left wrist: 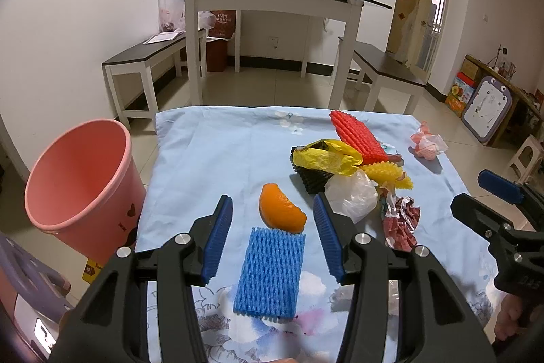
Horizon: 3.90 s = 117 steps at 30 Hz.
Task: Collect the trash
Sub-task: 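Move both grippers toward the blue foam net and bubble wrap, then grasp the blue foam net with left gripper while right gripper grasps the bubble wrap, then carry both items over the pink bin and open both grippers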
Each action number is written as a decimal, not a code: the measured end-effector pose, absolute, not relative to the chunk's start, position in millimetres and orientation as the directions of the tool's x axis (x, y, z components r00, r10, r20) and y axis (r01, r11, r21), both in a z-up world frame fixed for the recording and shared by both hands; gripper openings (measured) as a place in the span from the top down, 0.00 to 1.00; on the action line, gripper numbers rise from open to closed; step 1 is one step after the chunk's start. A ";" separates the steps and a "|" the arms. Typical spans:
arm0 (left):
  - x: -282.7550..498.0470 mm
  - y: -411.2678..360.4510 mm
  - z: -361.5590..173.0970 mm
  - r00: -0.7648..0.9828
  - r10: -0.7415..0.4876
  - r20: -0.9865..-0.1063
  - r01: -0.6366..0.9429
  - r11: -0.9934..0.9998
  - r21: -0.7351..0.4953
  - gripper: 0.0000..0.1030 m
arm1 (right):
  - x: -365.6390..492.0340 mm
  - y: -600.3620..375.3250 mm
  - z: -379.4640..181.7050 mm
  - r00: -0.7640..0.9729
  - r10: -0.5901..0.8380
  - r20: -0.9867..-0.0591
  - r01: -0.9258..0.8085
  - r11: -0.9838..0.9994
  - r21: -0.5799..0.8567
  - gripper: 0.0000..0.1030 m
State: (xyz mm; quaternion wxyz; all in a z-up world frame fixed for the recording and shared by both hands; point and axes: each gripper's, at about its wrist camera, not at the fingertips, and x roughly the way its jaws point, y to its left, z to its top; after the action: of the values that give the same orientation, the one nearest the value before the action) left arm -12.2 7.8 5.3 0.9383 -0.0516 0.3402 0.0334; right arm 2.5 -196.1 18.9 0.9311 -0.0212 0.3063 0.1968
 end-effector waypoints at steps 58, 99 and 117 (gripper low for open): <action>-52.5 40.4 -5.8 0.712 -0.081 -0.697 0.011 0.995 -0.104 0.51 | -26.5 -199.7 0.8 0.579 0.497 -0.646 -0.557 0.820 0.131 0.41; -33.0 14.0 -63.9 0.602 -0.128 -0.789 0.156 0.987 -0.041 0.93 | 1.7 -158.7 -50.6 0.414 0.438 -0.798 -0.643 0.761 0.084 0.67; -60.8 59.3 -0.8 0.756 -0.125 -0.642 0.040 0.989 -0.144 0.94 | 13.4 -120.1 11.2 0.388 0.618 -0.683 -0.701 0.680 0.217 0.68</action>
State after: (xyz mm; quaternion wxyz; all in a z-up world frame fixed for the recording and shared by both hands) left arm -60.8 59.3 -0.8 0.9351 -0.0609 0.3463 -0.0441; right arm 13.4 -120.1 11.2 0.8314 -0.0536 0.3854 0.3966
